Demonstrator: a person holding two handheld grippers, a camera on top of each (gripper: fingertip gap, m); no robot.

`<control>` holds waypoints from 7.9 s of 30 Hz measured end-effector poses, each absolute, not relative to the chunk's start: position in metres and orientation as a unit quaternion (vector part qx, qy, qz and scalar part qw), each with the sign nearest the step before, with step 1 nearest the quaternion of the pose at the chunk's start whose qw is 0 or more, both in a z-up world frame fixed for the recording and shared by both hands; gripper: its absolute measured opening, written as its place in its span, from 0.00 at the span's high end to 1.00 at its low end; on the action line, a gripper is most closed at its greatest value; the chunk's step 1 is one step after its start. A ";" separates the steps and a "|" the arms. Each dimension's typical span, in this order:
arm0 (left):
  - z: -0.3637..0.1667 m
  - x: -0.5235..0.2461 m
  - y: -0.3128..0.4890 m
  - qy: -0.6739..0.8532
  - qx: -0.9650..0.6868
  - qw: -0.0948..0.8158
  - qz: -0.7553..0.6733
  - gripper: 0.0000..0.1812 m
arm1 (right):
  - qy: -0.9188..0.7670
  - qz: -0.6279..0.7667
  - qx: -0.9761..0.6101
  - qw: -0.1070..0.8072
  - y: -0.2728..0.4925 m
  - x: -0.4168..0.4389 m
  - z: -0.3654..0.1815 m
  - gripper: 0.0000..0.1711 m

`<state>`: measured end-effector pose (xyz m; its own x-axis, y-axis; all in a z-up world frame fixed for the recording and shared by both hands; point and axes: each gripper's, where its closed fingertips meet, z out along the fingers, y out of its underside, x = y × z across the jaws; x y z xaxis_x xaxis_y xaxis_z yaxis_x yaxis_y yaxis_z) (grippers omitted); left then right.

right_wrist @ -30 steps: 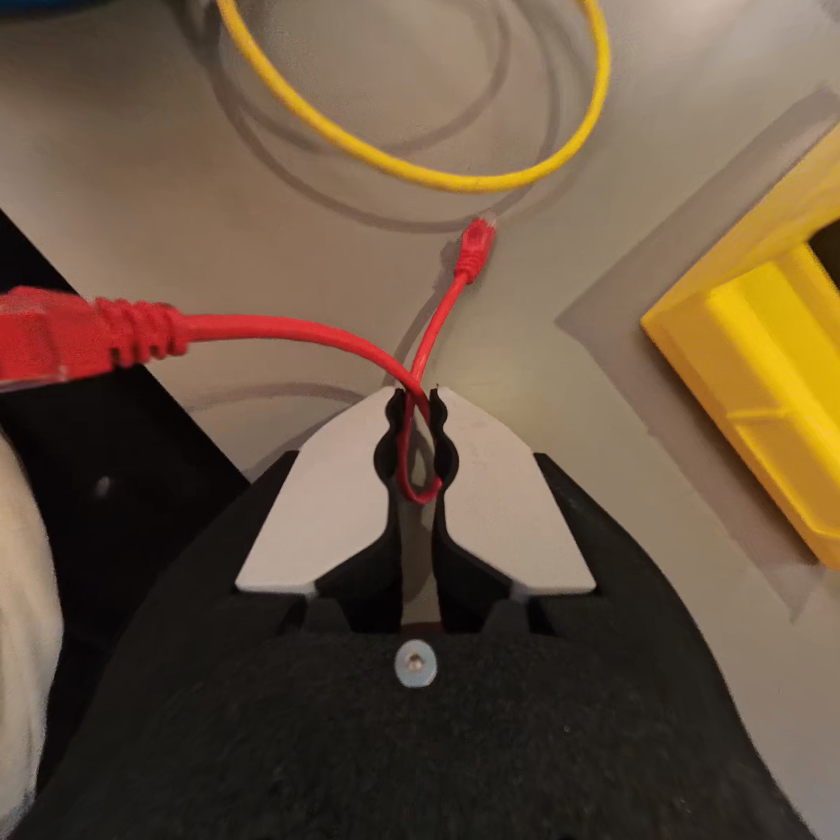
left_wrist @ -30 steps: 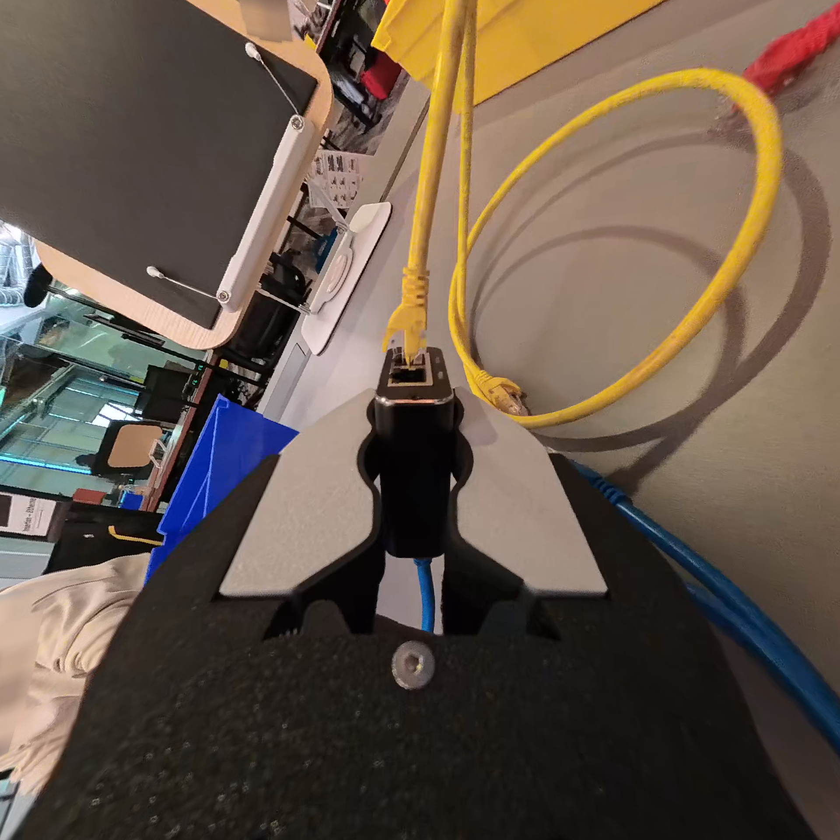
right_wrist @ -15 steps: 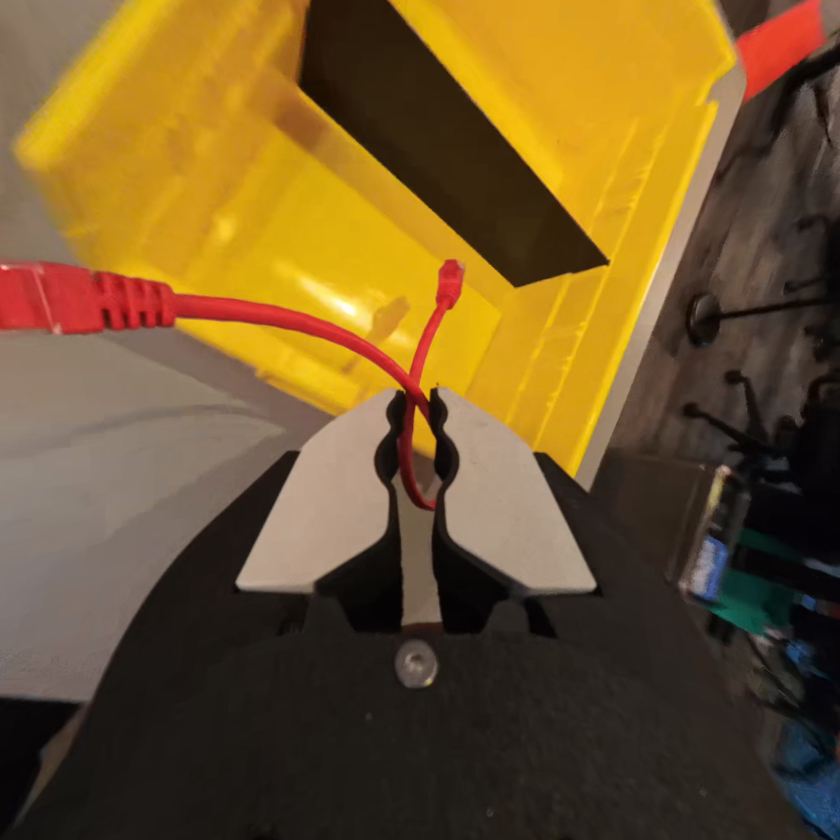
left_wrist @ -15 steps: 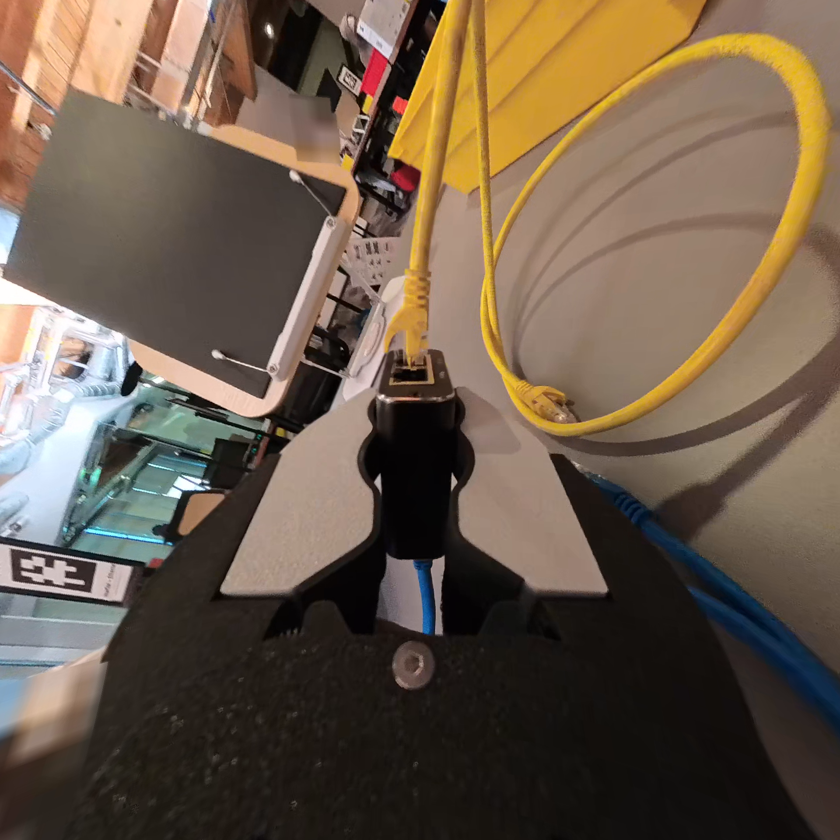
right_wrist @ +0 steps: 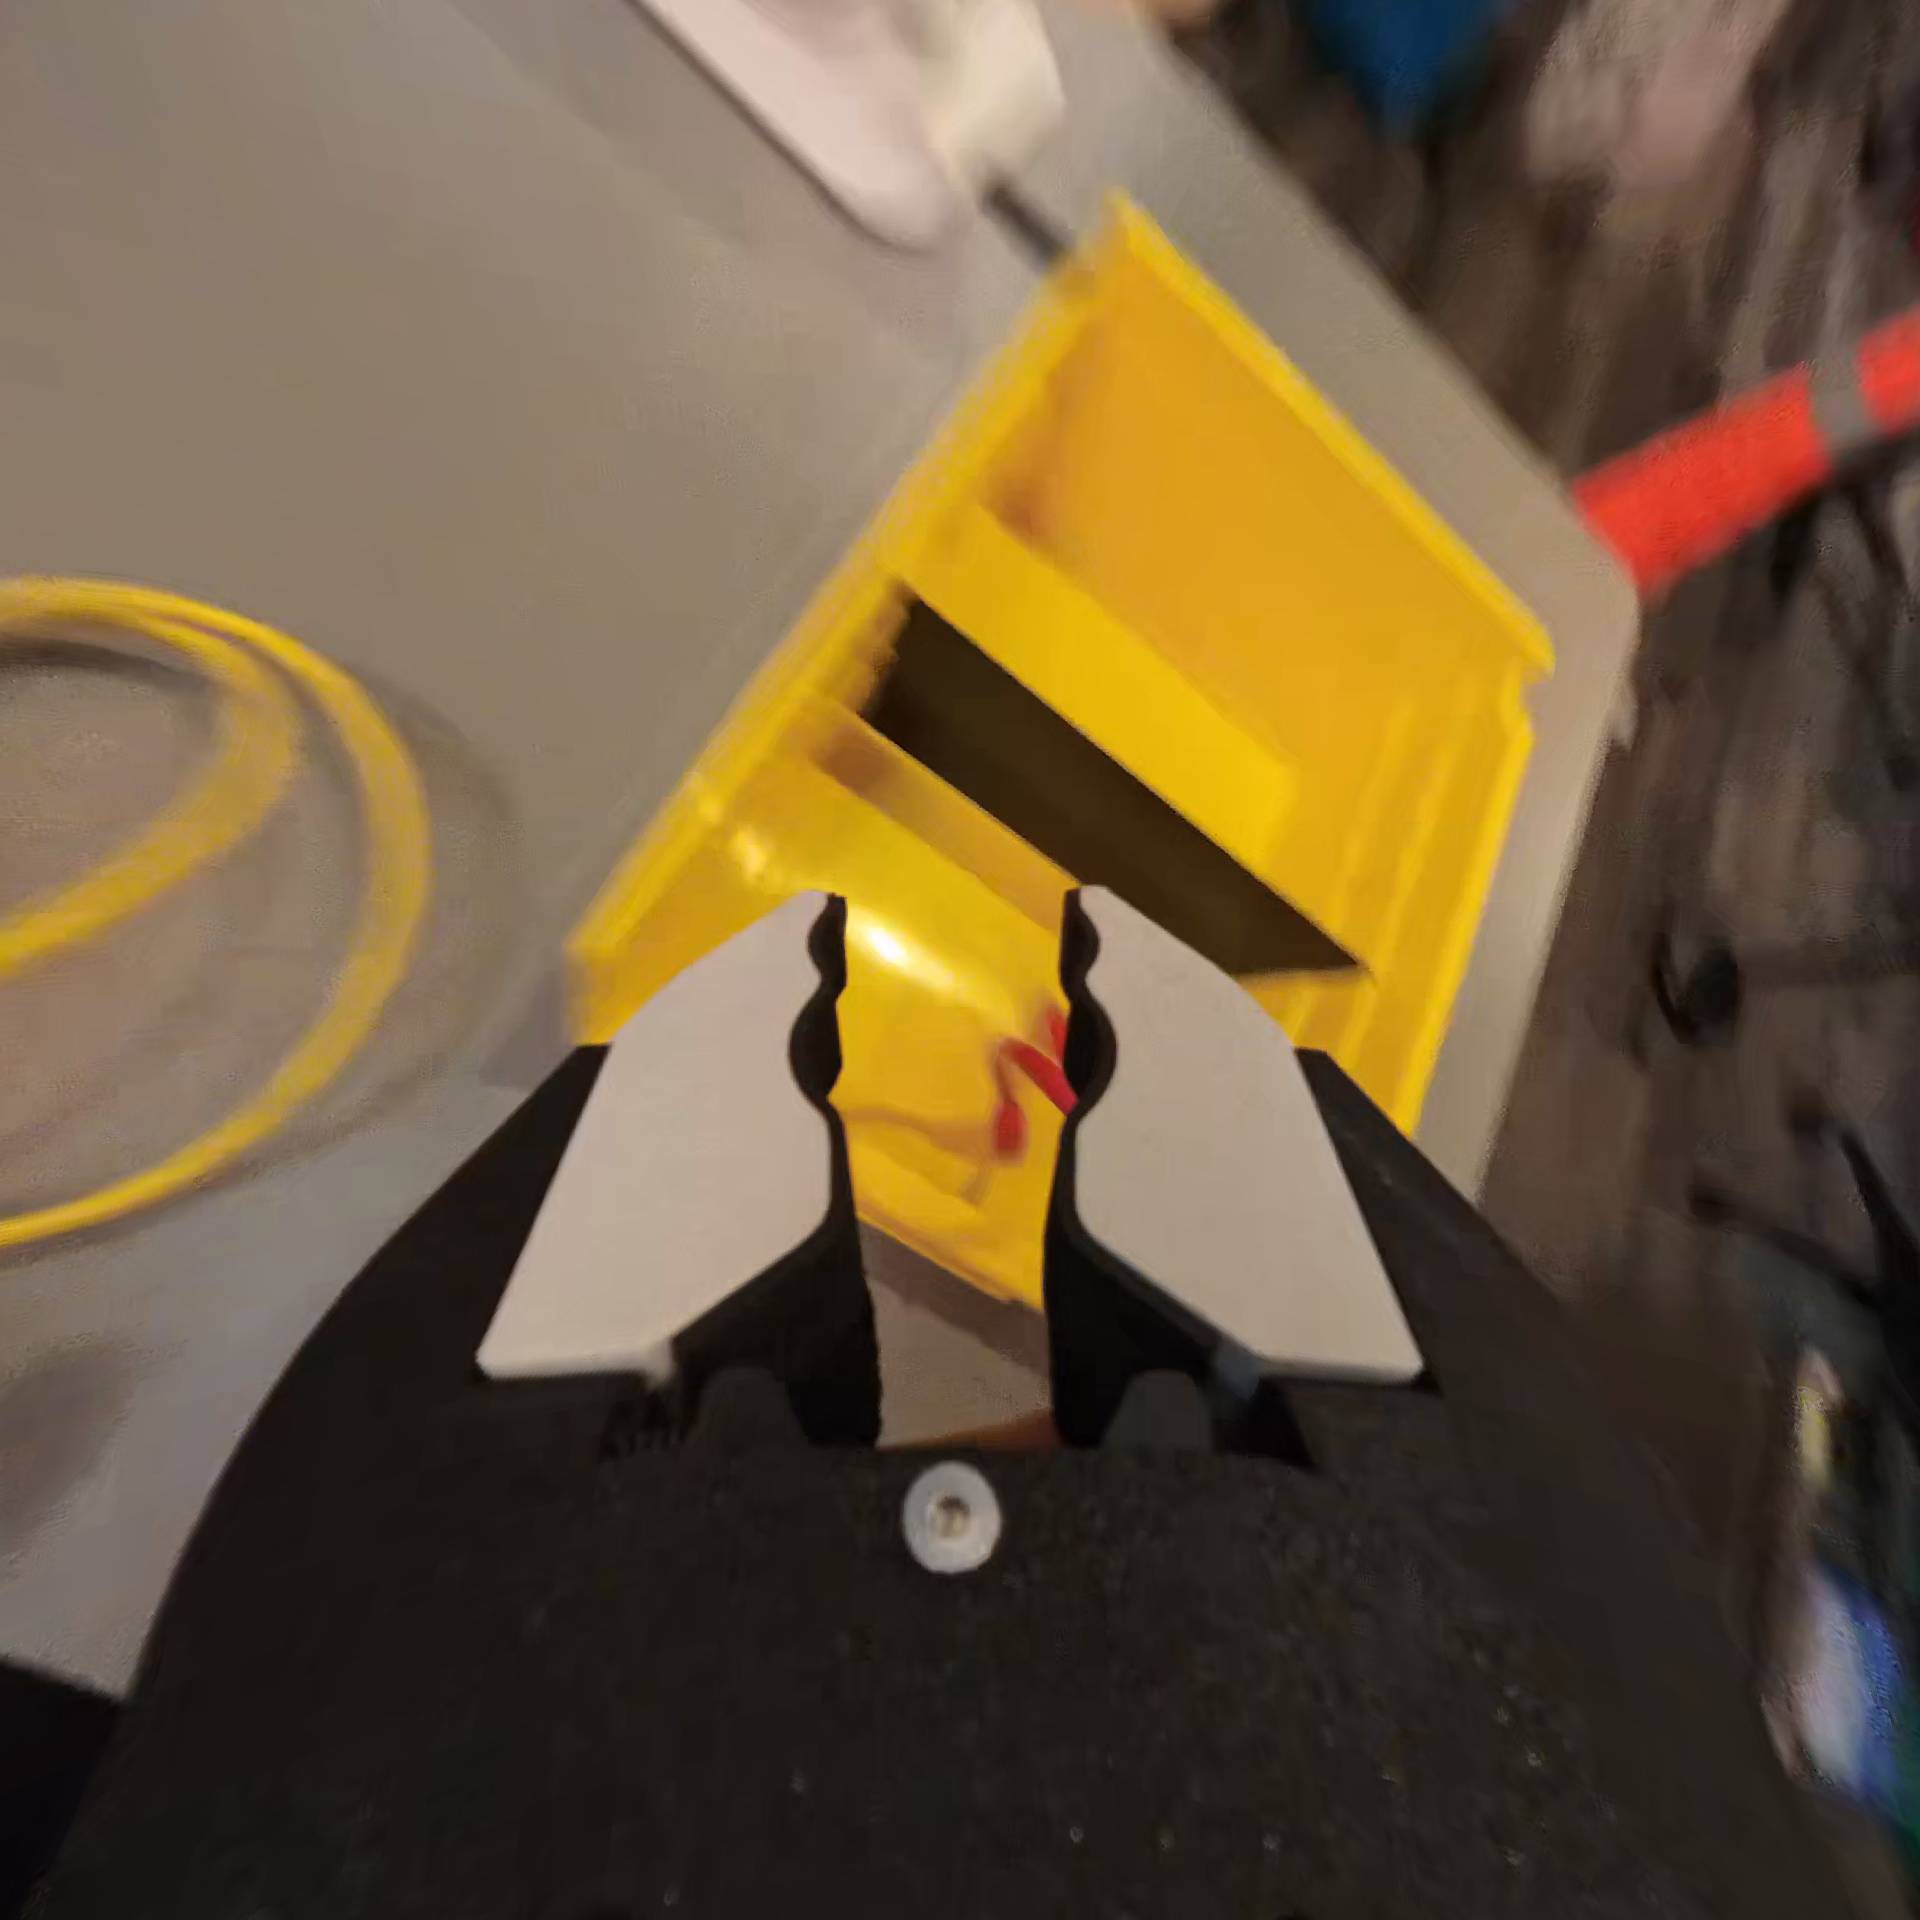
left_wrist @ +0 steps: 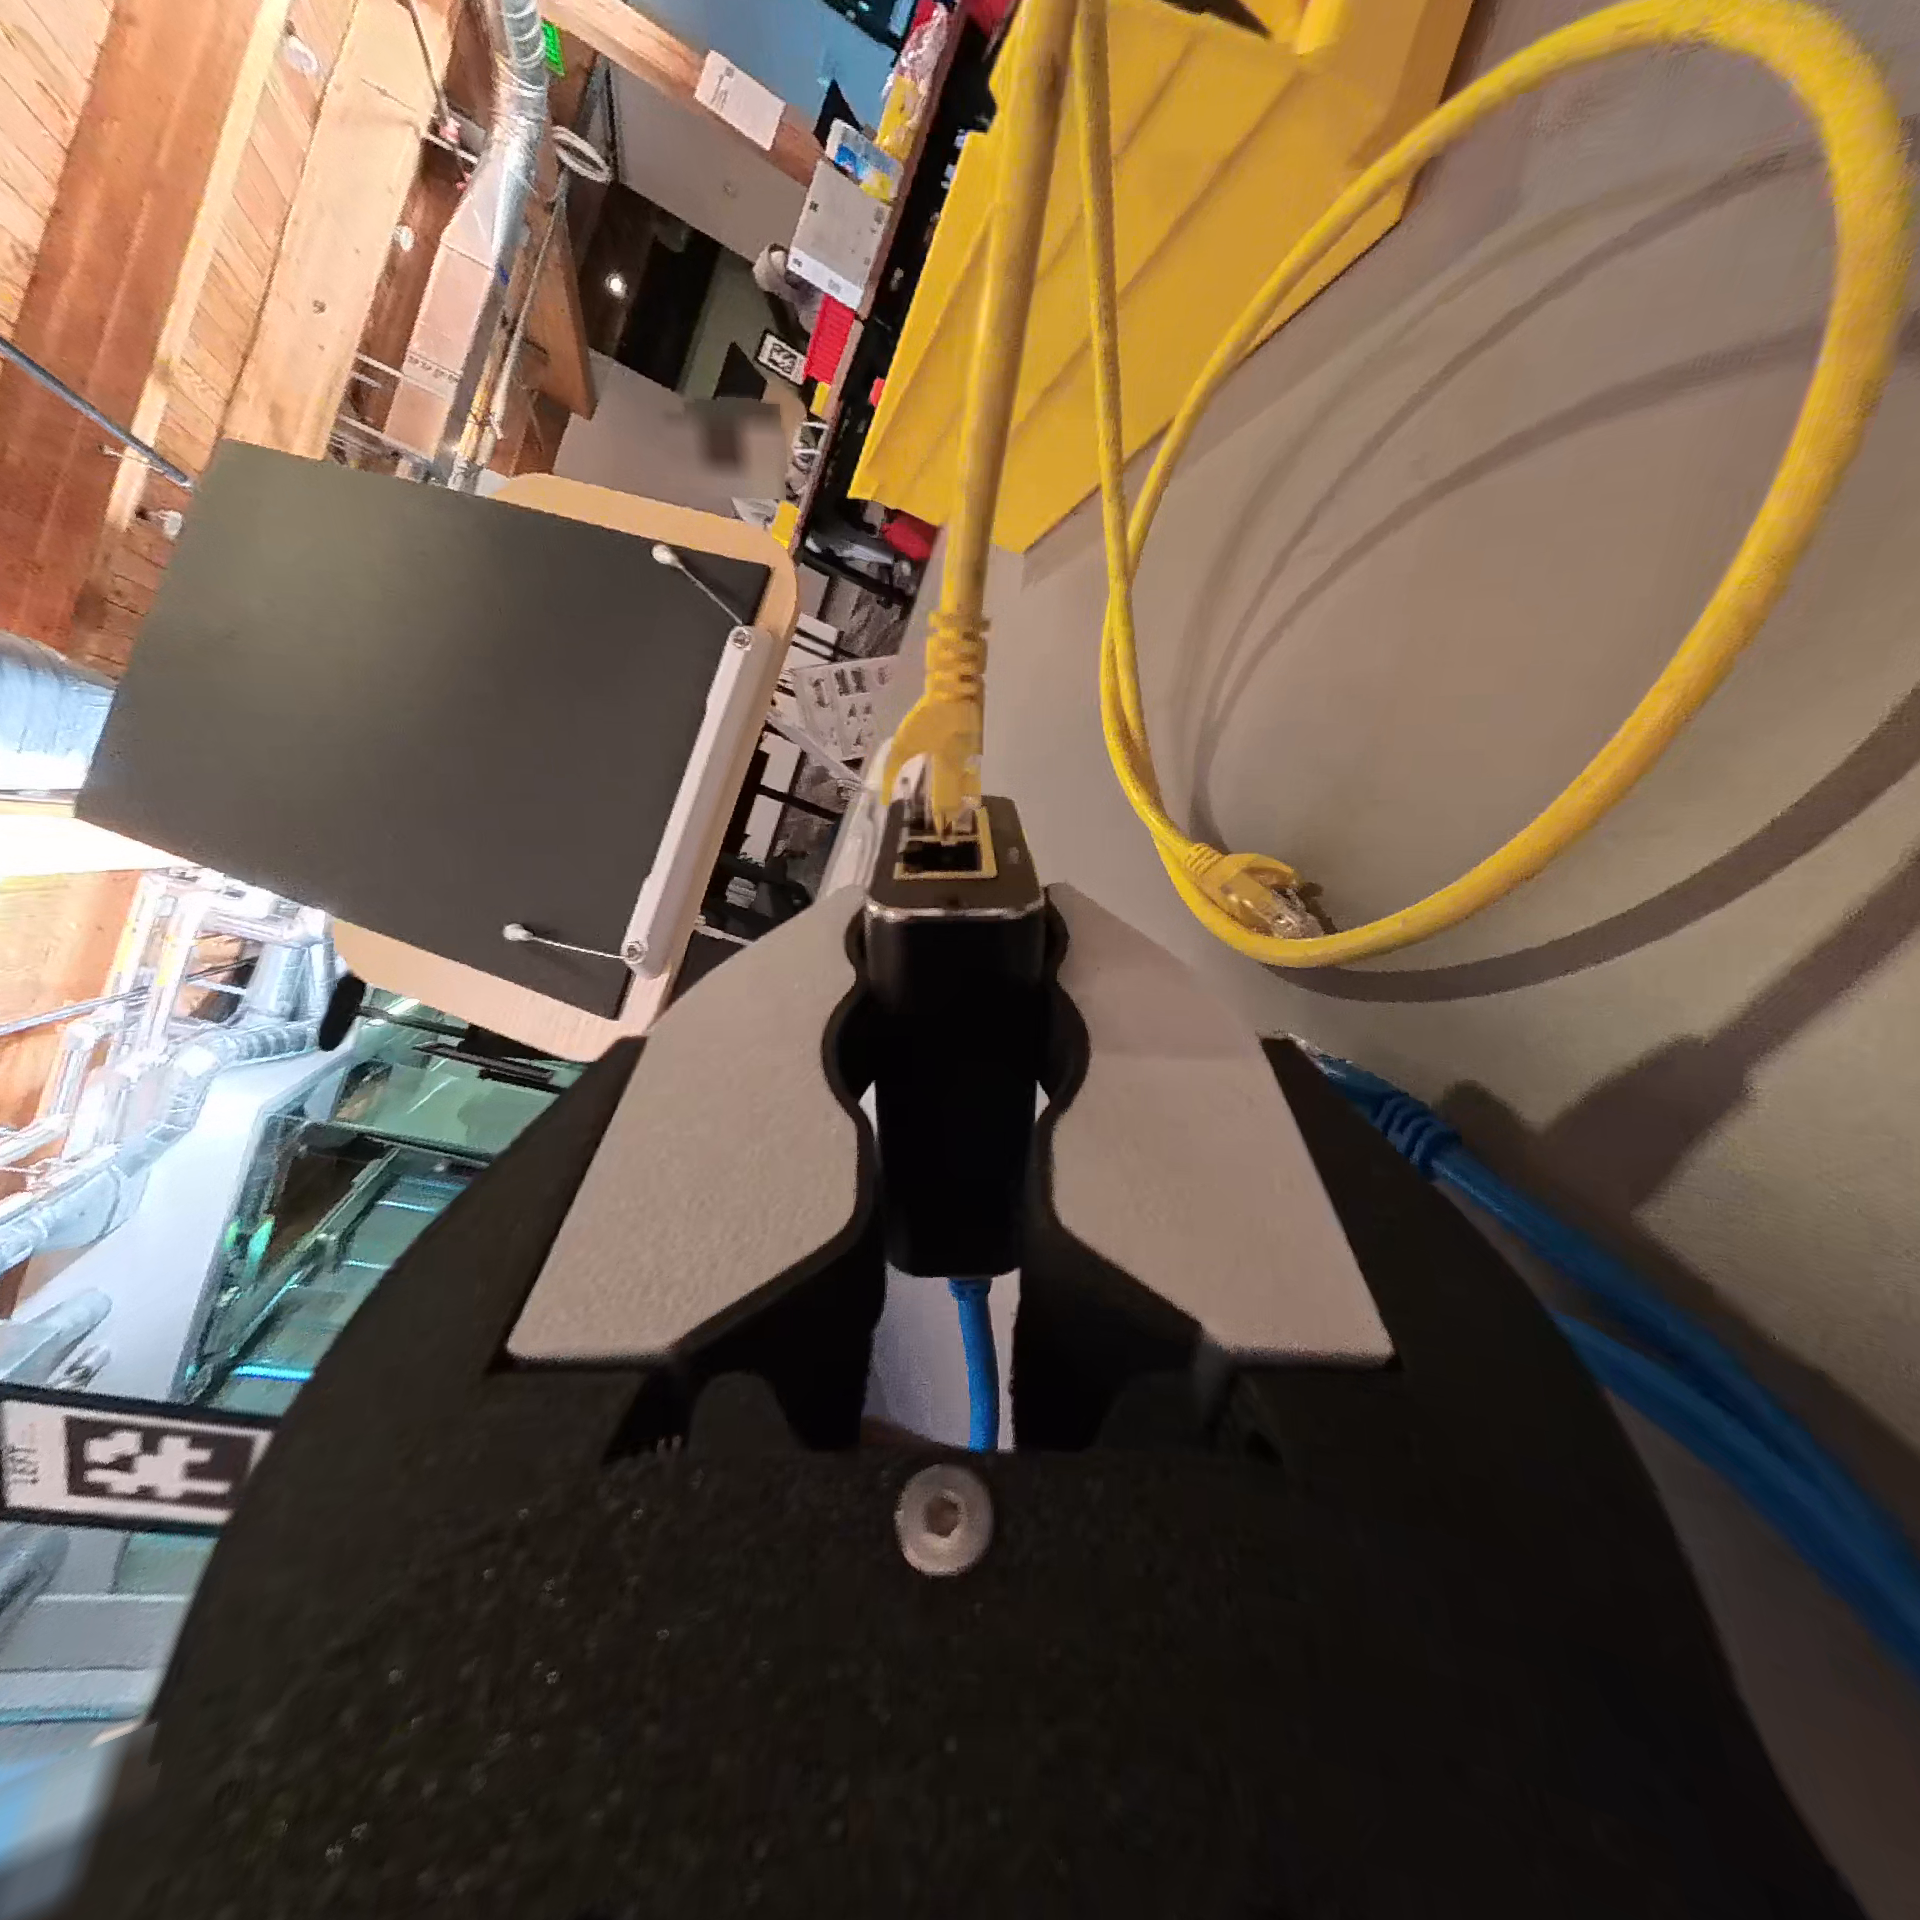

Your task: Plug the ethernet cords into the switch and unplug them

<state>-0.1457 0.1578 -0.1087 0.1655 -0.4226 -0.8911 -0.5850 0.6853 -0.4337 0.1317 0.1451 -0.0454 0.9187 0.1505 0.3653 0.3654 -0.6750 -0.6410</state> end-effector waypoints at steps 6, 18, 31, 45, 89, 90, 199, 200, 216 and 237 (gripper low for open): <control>-0.114 -0.141 0.168 0.651 -0.395 0.646 0.050 0.85 | -0.148 -0.193 -0.864 0.440 0.128 0.111 -0.025 0.88; -0.122 -0.150 0.169 0.665 -0.406 0.625 0.051 0.85 | -0.118 0.019 -0.923 0.367 0.051 0.089 -0.070 0.76; -0.131 -0.142 0.159 0.688 -0.398 0.605 0.043 0.85 | -0.445 -0.019 -0.762 0.469 0.095 -0.135 -0.083 0.76; -0.137 -0.138 0.144 0.713 -0.361 0.598 0.066 0.85 | -0.598 -0.170 -0.682 0.386 0.117 -0.138 -0.128 0.82; -0.139 -0.132 0.152 0.707 -0.408 0.574 0.060 0.85 | -0.573 -0.197 -0.660 0.445 0.122 -0.128 -0.121 0.93; -0.138 -0.132 0.153 0.707 -0.399 0.580 0.069 0.85 | -0.563 -0.176 -0.667 0.455 0.123 -0.128 -0.121 0.92; -0.105 -0.152 0.097 0.800 -0.432 0.221 -0.354 0.85 | -0.453 0.145 -0.752 0.457 0.091 -0.146 -0.071 0.93; -0.106 -0.153 0.102 0.797 -0.437 0.233 -0.346 0.85 | -0.449 0.119 -0.738 0.490 0.092 -0.143 -0.059 0.92; -0.065 -0.145 0.096 0.611 -0.457 0.219 -0.608 0.86 | -0.214 0.438 -0.667 0.564 0.107 -0.148 -0.037 0.87; -0.074 -0.144 0.086 0.604 -0.456 0.171 -0.631 0.85 | -0.238 0.434 -0.679 0.543 0.108 -0.151 -0.045 0.88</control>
